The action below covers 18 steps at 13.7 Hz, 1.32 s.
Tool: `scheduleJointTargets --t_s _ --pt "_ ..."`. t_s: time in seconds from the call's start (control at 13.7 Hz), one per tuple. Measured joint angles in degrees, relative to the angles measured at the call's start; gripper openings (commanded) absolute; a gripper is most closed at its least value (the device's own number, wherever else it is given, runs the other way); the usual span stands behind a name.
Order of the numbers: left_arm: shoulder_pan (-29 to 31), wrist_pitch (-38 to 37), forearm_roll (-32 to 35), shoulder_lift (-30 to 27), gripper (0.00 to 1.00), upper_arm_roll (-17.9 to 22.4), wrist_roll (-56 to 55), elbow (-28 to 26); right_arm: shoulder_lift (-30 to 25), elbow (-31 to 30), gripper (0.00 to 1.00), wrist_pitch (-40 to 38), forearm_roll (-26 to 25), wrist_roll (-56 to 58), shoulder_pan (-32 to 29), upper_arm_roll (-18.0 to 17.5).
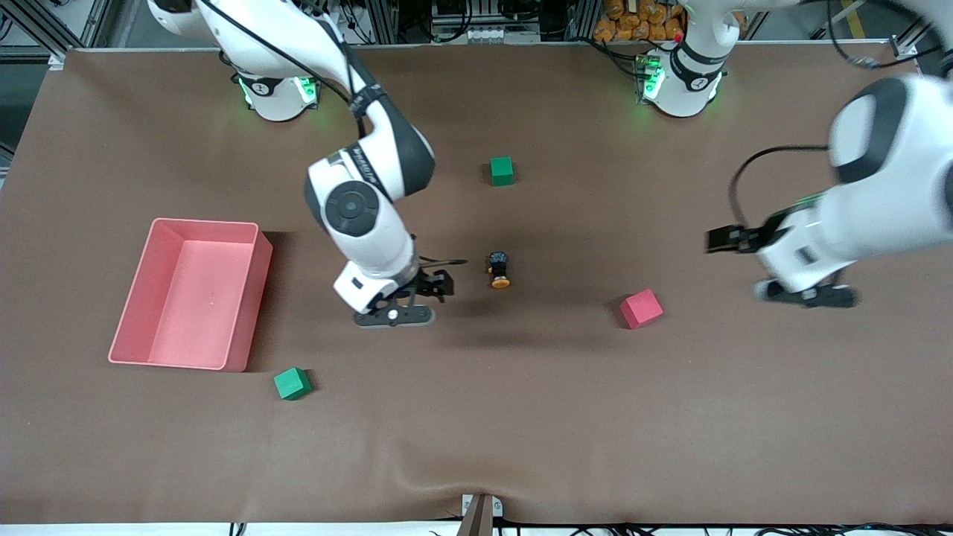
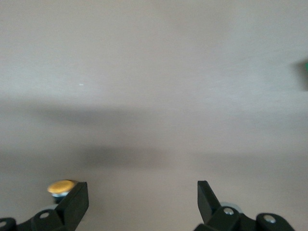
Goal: Place and upright button with both arms
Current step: 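Set the button upright on the table while the left gripper approaches, then withdraw the right gripper while the left gripper reaches the button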
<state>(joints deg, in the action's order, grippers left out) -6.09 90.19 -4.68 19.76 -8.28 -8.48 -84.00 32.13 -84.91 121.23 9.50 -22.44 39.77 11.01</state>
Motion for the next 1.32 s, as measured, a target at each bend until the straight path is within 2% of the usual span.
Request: scheduleJointTargets --t_s 0.15,0.44,0.73,0.95,1.32 --pt "-4.7 0.4 -0.9 5.8 1.00 -0.2 -2.8 2.7 -3.3 -3.0 1.00 -1.7 0.0 5.5 -1.9 1.2" --pt "-12.4 3.5 -1.2 14.2 1.00 0.0 -9.4 6.8 -8.3 -4.1 1.00 -8.0 -0.1 14.9 -8.3 1.5" --pt "-17.2 6.7 -1.3 18.4 1.00 0.7 -12.4 8.0 -13.1 -5.1 1.00 -12.8 -0.7 24.6 -15.9 1.7" --pt "-22.3 9.7 -1.3 20.9 1.00 2.0 -17.2 8.4 -18.8 -5.8 1.00 -17.6 -6.2 30.8 -22.5 1.8" --pt "-23.8 12.3 -3.0 27.4 1.00 1.9 -17.6 11.9 -27.9 -7.5 1.00 -26.4 -7.9 35.0 -32.1 1.1"
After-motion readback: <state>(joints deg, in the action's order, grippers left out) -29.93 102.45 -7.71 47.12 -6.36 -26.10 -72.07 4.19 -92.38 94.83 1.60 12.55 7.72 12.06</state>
